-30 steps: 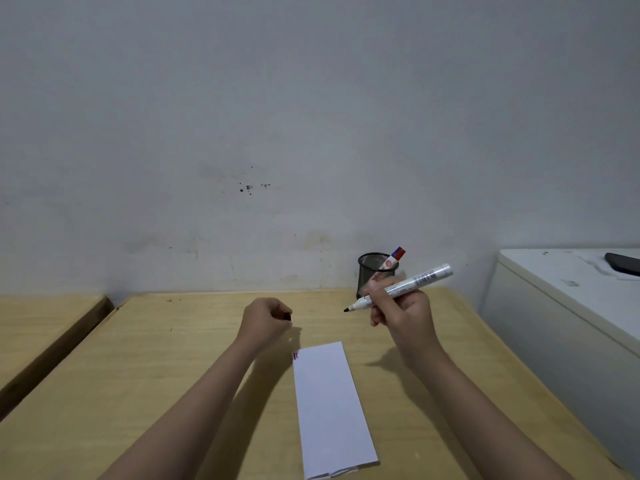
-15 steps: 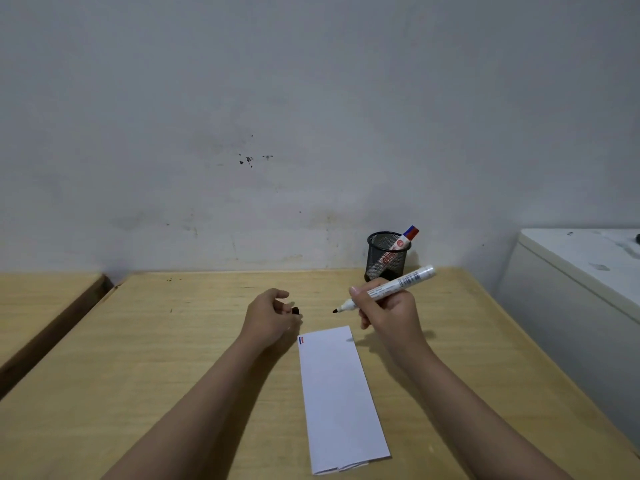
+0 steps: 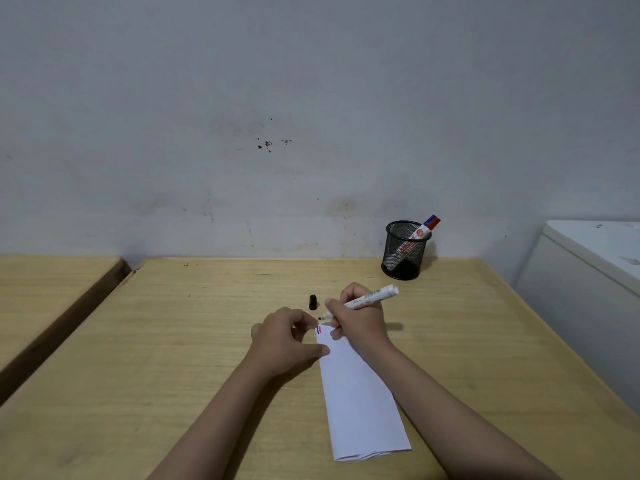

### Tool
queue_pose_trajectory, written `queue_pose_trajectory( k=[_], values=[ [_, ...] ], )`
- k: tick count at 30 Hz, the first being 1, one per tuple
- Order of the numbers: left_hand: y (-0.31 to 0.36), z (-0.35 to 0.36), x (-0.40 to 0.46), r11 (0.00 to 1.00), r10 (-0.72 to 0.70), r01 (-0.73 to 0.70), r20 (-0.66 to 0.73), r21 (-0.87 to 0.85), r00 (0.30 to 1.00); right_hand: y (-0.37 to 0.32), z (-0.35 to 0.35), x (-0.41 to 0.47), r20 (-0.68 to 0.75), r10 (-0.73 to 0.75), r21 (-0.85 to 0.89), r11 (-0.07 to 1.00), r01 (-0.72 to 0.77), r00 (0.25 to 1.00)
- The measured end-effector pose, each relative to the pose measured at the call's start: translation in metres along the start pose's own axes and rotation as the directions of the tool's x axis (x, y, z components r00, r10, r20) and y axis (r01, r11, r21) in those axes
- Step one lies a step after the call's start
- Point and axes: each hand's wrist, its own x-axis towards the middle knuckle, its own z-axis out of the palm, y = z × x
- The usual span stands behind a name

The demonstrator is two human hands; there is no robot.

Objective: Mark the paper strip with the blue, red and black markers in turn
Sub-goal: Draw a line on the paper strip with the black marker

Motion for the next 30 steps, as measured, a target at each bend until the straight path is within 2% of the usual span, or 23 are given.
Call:
queue_pose_trajectory(
  k=[9,14,30],
  values=[
    [-0.006,-0.001,0.001,0.997,0.059,-0.059,0.016,0.052,0.998,0.011,0.003,0.0,-0.128,-0.034,-0.01,0.999,0.033,0.991],
    [-0.008,-0.001,0.003,0.987,0.063,-0.064,0.01,0.146,0.998,0.011,0.004,-0.001,-0.128,-0.033,-0.068,0.997,0.024,0.991],
    [-0.012,-0.001,0.003,0.97,0.098,-0.105,0.044,0.221,0.994,0.008,0.005,0.002,-0.089,0.025,-0.155,0.987,-0.039,0.996]
  ],
)
